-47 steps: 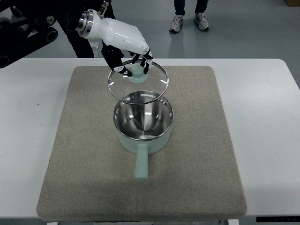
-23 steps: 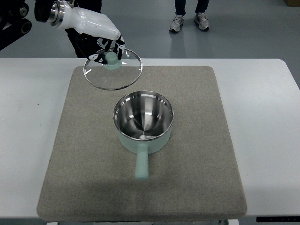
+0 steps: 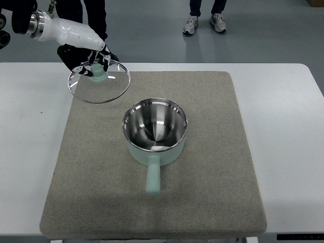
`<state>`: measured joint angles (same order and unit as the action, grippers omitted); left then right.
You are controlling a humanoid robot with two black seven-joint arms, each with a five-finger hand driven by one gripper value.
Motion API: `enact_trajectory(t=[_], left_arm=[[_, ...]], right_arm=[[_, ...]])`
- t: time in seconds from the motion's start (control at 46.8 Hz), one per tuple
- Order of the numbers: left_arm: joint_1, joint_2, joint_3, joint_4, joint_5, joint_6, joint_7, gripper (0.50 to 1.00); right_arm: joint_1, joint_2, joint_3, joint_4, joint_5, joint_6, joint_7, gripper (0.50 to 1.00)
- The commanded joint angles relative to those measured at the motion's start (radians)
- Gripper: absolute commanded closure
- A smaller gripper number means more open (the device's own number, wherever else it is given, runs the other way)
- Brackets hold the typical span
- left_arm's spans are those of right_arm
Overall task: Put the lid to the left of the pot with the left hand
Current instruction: 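Carry the lid beside the pot and lower it onto the mat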
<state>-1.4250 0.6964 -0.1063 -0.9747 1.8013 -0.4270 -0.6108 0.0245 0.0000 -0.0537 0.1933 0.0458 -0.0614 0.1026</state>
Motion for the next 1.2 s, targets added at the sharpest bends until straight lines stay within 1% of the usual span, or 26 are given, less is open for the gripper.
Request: enact_trajectory(t=[0.0, 0.342, 0.556, 0.684, 0.919, 1.176], left_arm=[[0.02, 0.0, -0.001, 0.001, 0.004, 0.022, 0.0, 1.0], [0.107, -0.003, -0.001, 0.01, 0.001, 0.142, 0.0, 1.0], [0.161, -0.005, -0.001, 0.011, 0.006, 0.166, 0.0, 1.0], [0.185, -0.009, 0.0, 0.033, 0.009, 0.174, 0.0, 1.0], [0.196, -0.011, 0.004, 0.048, 0.007, 0.197, 0.0, 1.0], [0.218, -0.02, 0.026, 0.073, 0.01, 0.255, 0.0, 1.0]], right_arm=[[0.0, 0.0, 0.0, 0.0, -0.001, 0.0, 0.0, 0.576], [0.0, 0.0, 0.0, 0.0, 0.0, 0.0, 0.0, 0.576], [0.0, 0.0, 0.0, 0.0, 0.0, 0.0, 0.0, 0.576], [0.0, 0.0, 0.0, 0.0, -0.001, 0.0, 0.0, 0.576], [0.0, 0.0, 0.0, 0.0, -0.001, 0.0, 0.0, 0.576], [0.0, 0.0, 0.0, 0.0, 0.0, 0.0, 0.0, 0.576]])
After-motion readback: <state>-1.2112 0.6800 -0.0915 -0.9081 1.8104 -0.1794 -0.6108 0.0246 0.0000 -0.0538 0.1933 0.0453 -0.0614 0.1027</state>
